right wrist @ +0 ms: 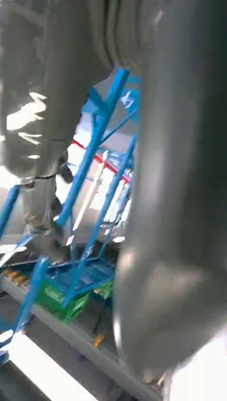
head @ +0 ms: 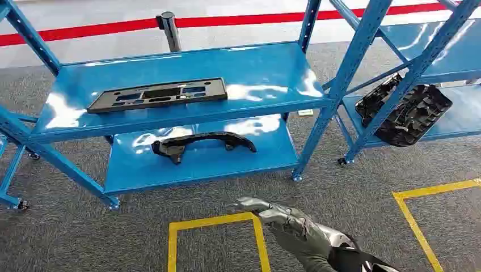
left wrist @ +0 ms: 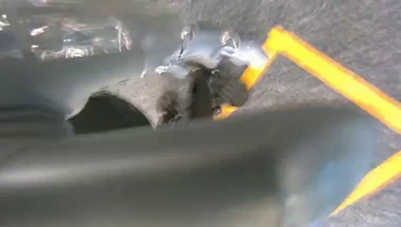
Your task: Take the parts from the cabinet and place them on the table.
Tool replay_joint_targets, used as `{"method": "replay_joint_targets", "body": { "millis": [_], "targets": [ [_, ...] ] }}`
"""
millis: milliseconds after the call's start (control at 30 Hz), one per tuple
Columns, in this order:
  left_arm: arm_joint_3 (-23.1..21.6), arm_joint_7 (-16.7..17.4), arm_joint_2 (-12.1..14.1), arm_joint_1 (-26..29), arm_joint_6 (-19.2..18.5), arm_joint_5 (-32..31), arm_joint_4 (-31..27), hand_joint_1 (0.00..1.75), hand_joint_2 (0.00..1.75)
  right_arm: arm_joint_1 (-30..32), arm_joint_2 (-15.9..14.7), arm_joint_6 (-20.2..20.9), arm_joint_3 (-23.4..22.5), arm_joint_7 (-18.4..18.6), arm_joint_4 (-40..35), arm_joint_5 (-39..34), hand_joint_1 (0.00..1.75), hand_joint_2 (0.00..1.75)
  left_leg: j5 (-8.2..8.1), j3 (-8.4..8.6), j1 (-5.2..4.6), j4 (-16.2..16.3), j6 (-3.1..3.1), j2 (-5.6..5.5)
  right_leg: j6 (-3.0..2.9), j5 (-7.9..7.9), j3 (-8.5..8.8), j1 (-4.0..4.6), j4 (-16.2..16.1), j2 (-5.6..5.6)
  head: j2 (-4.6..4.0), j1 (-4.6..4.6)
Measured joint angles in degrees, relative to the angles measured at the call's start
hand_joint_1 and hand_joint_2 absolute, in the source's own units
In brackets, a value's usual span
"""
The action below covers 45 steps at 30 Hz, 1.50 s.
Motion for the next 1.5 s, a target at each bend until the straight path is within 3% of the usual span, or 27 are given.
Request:
{"method": "replay_joint_targets", "body": {
  "millis": [100,133,200,233,267,300,333,400,433,533,633,733,767,833,900,933,967,1033,1133,1233,1267,1300,1333,1400,1433,1467,1500],
  "targets": [
    [0.00,-0.04,0.00,0.03,-0.02,0.04,0.00,0.00,0.00,-0.11,0.02,-0.07,0.00,0.04,0.00,0.02,0.00,0.00,0.03,0.27,0.05,-0.30,1.49,-0.24,0.68,-0.70,0.10,-0.34,0.51,-0.07,0.00,0.00],
    [0.00,-0.09,0.00,-0.08,-0.02,0.04,0.00,0.00,0.00,-0.21,0.02,-0.09,0.00,0.09,0.00,0.04,0.00,0.00,-0.08,0.33,0.02,-0.30,1.84,-0.24,0.60,-2.21,-1.25,-0.24,3.14,-0.05,0.00,0.02],
    [0.00,-0.09,0.00,-0.12,-0.02,0.02,0.00,0.00,0.00,-0.25,0.09,-0.24,0.02,0.48,0.00,0.11,0.00,0.00,-0.29,0.36,-0.30,-0.30,2.34,-0.26,0.56,-6.33,-6.48,0.14,12.70,-0.03,0.00,0.02],
    [0.00,-0.09,0.00,-0.10,-0.02,0.02,0.00,0.00,0.00,-0.20,0.09,-0.26,0.02,0.59,0.00,0.15,0.00,0.00,-0.41,0.42,-0.52,-0.29,2.54,-0.29,0.46,-7.38,-8.91,0.28,16.81,-0.03,0.00,0.02],
    [0.00,-0.09,0.00,-0.09,-0.02,0.02,0.00,0.00,0.00,-0.16,0.09,-0.26,0.02,0.68,0.00,0.17,0.00,0.00,-0.52,0.61,-0.78,-0.29,2.70,-0.44,0.25,-6.97,-10.29,0.44,18.57,-0.02,0.00,0.02],
    [0.00,-0.09,0.00,-0.11,-0.02,0.02,0.00,0.00,0.00,-0.17,0.09,-0.28,0.02,0.74,0.00,0.24,0.00,0.00,-0.67,0.89,-1.01,-0.29,2.88,-0.62,-0.04,-5.24,-10.15,0.61,17.41,-0.02,0.00,0.02],
    [0.00,-0.11,0.00,-0.11,0.00,0.02,0.00,0.00,0.00,-0.18,0.11,-0.37,0.02,0.81,0.00,0.31,0.00,0.00,-0.88,1.30,-1.24,-0.29,3.07,-0.76,-0.36,-2.32,-8.71,0.86,13.57,-0.01,0.00,0.02],
    [-0.02,-0.15,0.00,-0.10,0.00,-0.02,0.02,0.00,0.00,-0.27,0.13,-0.76,0.02,0.87,0.00,0.33,0.00,0.00,-1.40,2.10,-1.46,-0.32,3.07,-1.11,-1.68,3.40,-4.25,1.65,2.90,0.11,0.00,0.04],
    [-0.02,-0.17,-0.04,-0.15,0.00,-0.02,0.07,0.00,0.00,-0.34,0.13,-0.87,0.02,0.90,0.00,0.33,0.00,0.00,-1.59,2.05,-1.82,-0.34,2.84,-1.17,-2.22,2.18,-3.62,2.01,1.89,0.15,-0.02,0.02],
    [-0.07,-0.22,-0.02,-0.15,-0.02,-0.04,0.09,0.00,0.00,-0.41,0.22,-1.14,0.02,0.98,-0.13,0.33,0.00,0.00,-1.65,2.09,-1.47,-0.72,2.30,-1.27,-2.15,2.21,-3.39,2.04,1.02,0.30,0.00,0.09],
    [-0.11,-0.39,0.02,-0.19,-0.15,-0.07,0.09,0.00,0.00,-0.49,0.37,-1.29,0.02,0.94,-0.22,0.35,0.00,0.00,-3.23,1.73,-1.75,1.60,1.29,-0.93,-2.51,2.28,-2.10,0.93,-0.23,0.20,0.00,-0.02],
    [-0.11,-0.37,0.04,-0.15,-0.15,-0.07,0.09,0.00,0.00,-0.45,0.42,-1.29,0.04,0.96,-0.22,0.37,0.00,0.00,-8.60,-4.95,-0.83,14.60,0.48,-0.61,-2.63,1.76,-1.56,0.66,-0.22,0.15,0.00,-0.07],
    [-0.11,-0.37,0.11,-0.12,-0.15,-0.07,0.09,0.00,0.00,-0.40,0.42,-1.29,0.04,0.96,-0.22,0.37,0.00,0.00,-8.60,-6.42,-0.51,16.83,0.23,-0.60,-2.49,1.55,-1.34,0.49,-0.21,0.15,-0.02,-0.07],
    [-0.11,-0.37,0.24,-0.06,-0.13,-0.09,0.09,0.00,0.00,-0.31,0.42,-1.29,0.04,0.90,-0.22,0.37,0.00,0.00,-4.50,-4.98,0.07,12.32,-0.35,-0.56,-1.96,0.96,-0.48,-0.02,-0.18,0.19,0.00,-0.07],
    [-0.15,-0.39,0.31,-0.06,0.02,-0.24,0.09,0.00,0.00,-0.24,0.42,-1.29,0.04,0.85,-0.22,0.35,0.00,0.00,1.30,-0.49,0.78,1.68,-1.12,-0.20,-1.08,0.17,0.68,-0.66,-0.07,0.19,0.00,-0.07],
    [-0.15,-0.37,0.26,-0.08,0.02,-0.33,0.13,0.00,0.00,-0.21,0.42,-1.31,0.04,0.79,-0.22,0.37,0.00,0.00,0.27,0.29,0.69,0.24,-1.56,-0.26,-0.61,-0.13,0.77,-0.52,-0.09,0.20,-0.02,-0.09],
    [-0.22,-0.39,0.26,-0.15,0.00,-0.42,0.15,0.00,0.00,-0.29,0.42,-1.31,0.04,0.79,-0.24,0.37,0.00,0.00,0.38,0.28,0.54,-0.23,-0.59,-0.65,-0.07,-0.46,0.76,-0.21,0.02,0.22,0.00,-0.02],
    [-0.55,-0.37,0.28,-0.06,0.04,-0.50,0.15,0.00,0.00,-0.10,0.46,-1.31,0.13,0.66,-0.33,0.35,0.00,0.00,0.09,0.06,0.37,-0.26,0.45,-0.65,0.66,0.14,1.38,-0.27,-0.32,0.24,0.00,0.00],
    [-1.11,-0.35,0.31,-0.01,0.11,-1.11,0.15,0.00,0.00,0.02,0.46,-1.35,0.15,0.50,-0.37,0.26,0.00,0.00,-0.18,1.14,0.36,-0.59,1.75,-0.78,0.92,-0.85,0.57,-0.41,1.81,0.23,0.00,0.02],
    [-1.64,-0.20,0.31,0.00,0.20,-1.68,0.15,0.00,0.00,0.31,0.46,-1.36,0.20,0.42,-0.39,0.20,0.00,0.00,-0.72,1.41,-0.04,-0.57,2.51,-0.79,0.86,-6.47,-7.37,0.08,15.00,0.23,0.00,0.04],
    [-1.73,-0.13,0.31,0.02,0.24,-1.81,0.15,0.00,0.00,0.52,0.46,-1.36,0.22,0.39,-0.39,0.20,0.00,0.00,-0.94,1.57,-0.24,-0.56,2.67,-0.81,0.71,-6.89,-9.49,0.22,17.75,0.23,0.00,0.04],
    [-1.90,-0.09,0.31,0.04,0.39,-1.99,0.15,0.00,0.00,0.65,0.46,-1.36,0.22,0.35,-0.39,0.20,0.00,0.00,-1.24,1.92,-0.42,-0.56,2.76,-0.90,0.48,-5.97,-10.31,0.42,17.82,0.23,0.00,0.04],
    [-2.05,-0.07,0.31,0.06,0.46,-2.10,0.15,0.00,0.00,0.62,0.46,-1.36,0.22,0.26,-0.39,0.20,0.00,0.00,-1.61,2.44,-0.61,-0.56,2.78,-1.00,0.28,-3.72,-9.77,0.66,15.44,0.23,0.00,0.04],
    [-2.56,-0.07,0.31,0.07,0.61,-2.43,0.15,0.00,0.00,0.62,0.46,-1.33,0.24,0.11,-0.39,0.20,0.00,0.00,-2.52,3.82,-0.93,-0.68,2.79,-1.17,-0.81,3.17,-6.06,1.40,5.34,0.24,-0.02,0.04],
    [-2.71,-0.04,0.28,0.08,0.61,-2.47,0.18,0.00,0.00,0.63,0.46,-1.33,0.24,0.09,-0.39,0.20,0.00,0.00,-2.93,4.20,-0.83,-0.82,2.73,-1.20,-1.86,4.22,-4.91,1.97,2.29,0.24,-0.02,0.04],
    [-2.80,-0.04,0.31,0.01,0.63,-2.56,0.20,0.00,0.00,0.61,0.48,-1.33,0.26,0.11,-0.39,0.22,0.00,0.00,-3.07,4.20,-1.00,-0.87,2.41,-1.26,-2.25,1.26,-5.25,2.25,1.50,0.11,0.00,0.18],
    [-2.91,0.00,0.33,0.00,0.63,-2.65,0.17,0.00,0.00,0.65,0.52,-1.31,0.26,0.00,-0.39,0.24,0.00,0.00,-3.34,4.16,-0.84,-1.39,1.96,-1.14,-2.02,0.60,-4.89,2.36,1.36,0.14,0.00,0.31]
  ]
}}
